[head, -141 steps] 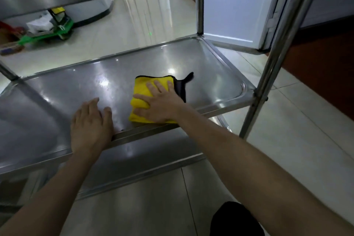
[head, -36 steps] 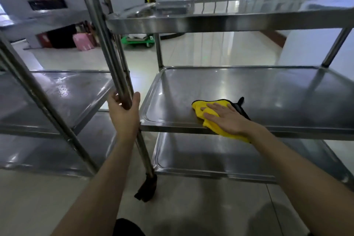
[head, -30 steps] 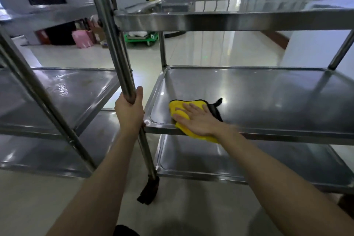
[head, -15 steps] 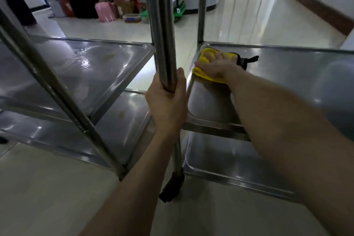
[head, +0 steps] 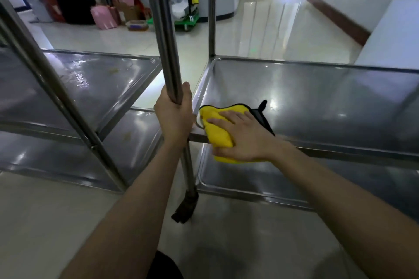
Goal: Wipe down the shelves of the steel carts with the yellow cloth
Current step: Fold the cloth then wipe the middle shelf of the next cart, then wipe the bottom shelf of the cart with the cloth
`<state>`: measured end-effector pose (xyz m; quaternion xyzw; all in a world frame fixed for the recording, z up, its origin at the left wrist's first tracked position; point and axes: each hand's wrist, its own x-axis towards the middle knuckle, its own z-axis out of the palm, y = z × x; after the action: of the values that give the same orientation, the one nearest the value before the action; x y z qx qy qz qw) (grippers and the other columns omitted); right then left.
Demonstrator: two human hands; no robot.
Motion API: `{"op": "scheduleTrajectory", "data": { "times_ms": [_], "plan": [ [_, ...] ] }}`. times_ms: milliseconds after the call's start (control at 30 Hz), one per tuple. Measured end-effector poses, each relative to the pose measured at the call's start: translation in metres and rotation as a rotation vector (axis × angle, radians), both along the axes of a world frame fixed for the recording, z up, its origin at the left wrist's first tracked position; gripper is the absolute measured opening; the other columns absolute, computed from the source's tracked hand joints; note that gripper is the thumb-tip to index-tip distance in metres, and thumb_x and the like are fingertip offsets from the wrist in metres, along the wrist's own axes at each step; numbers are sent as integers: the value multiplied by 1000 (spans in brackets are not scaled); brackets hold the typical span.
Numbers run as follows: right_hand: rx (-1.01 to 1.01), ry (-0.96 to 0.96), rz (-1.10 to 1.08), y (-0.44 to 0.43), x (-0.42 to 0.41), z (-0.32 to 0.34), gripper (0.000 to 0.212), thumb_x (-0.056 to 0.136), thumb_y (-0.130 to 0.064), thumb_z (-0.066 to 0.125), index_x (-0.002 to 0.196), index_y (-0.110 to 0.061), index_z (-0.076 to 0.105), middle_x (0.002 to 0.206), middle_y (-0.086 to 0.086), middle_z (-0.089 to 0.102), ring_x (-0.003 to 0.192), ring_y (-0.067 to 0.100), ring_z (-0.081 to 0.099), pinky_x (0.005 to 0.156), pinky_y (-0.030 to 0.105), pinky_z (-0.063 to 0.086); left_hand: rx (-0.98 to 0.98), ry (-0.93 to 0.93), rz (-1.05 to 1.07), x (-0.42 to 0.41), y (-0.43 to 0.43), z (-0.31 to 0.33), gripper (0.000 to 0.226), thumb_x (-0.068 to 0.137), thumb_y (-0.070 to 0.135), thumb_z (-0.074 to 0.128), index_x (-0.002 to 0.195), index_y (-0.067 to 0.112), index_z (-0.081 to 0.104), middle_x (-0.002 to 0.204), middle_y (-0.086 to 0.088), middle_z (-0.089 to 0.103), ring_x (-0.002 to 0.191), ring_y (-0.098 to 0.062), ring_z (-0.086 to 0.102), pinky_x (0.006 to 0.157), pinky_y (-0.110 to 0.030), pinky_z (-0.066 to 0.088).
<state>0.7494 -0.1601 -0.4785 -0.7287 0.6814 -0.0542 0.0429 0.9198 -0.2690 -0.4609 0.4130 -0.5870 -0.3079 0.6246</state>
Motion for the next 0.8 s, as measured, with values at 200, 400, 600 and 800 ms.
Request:
{"op": "scheduleTrajectory", "data": {
  "times_ms": [200, 400, 600, 800],
  "plan": [
    [-262, 52, -92, 29, 10, -6, 76, 90, -60, 73, 157, -40, 45, 149, -5, 53, 135, 26, 48, 108, 46, 38, 118, -137, -79, 14, 3, -4, 38, 95, 49, 70, 101, 14, 55, 87, -17, 66, 81, -37, 68, 77, -56, 59],
    [-666, -617, -378, 106, 19, -18, 58, 83, -62, 81, 133, -46, 55, 114, -21, 70, 95, 0, 65, 78, 19, 52, 209, -186, -211, 62, 117, -89, 26, 92, 40, 75, 109, 29, 59, 103, 10, 65, 92, -11, 64, 81, -34, 54],
    [-522, -1027, -680, 184, 19, -90, 63, 80, -61, 87, 130, -51, 51, 121, -24, 66, 107, 0, 66, 92, 30, 56, 519, -292, -930, 22, 209, -136, 41, 91, 39, 77, 125, 17, 76, 123, -2, 78, 117, -18, 72, 97, -28, 57],
    [-279, -1365, -824, 217, -14, -142, 70, 91, -70, 69, 149, -39, 44, 140, -10, 61, 120, 11, 64, 89, 30, 52, 672, -334, -840, -44, 231, -182, 38, 92, 29, 87, 126, 20, 74, 116, 4, 82, 108, -13, 77, 93, -37, 60]
  ]
}}
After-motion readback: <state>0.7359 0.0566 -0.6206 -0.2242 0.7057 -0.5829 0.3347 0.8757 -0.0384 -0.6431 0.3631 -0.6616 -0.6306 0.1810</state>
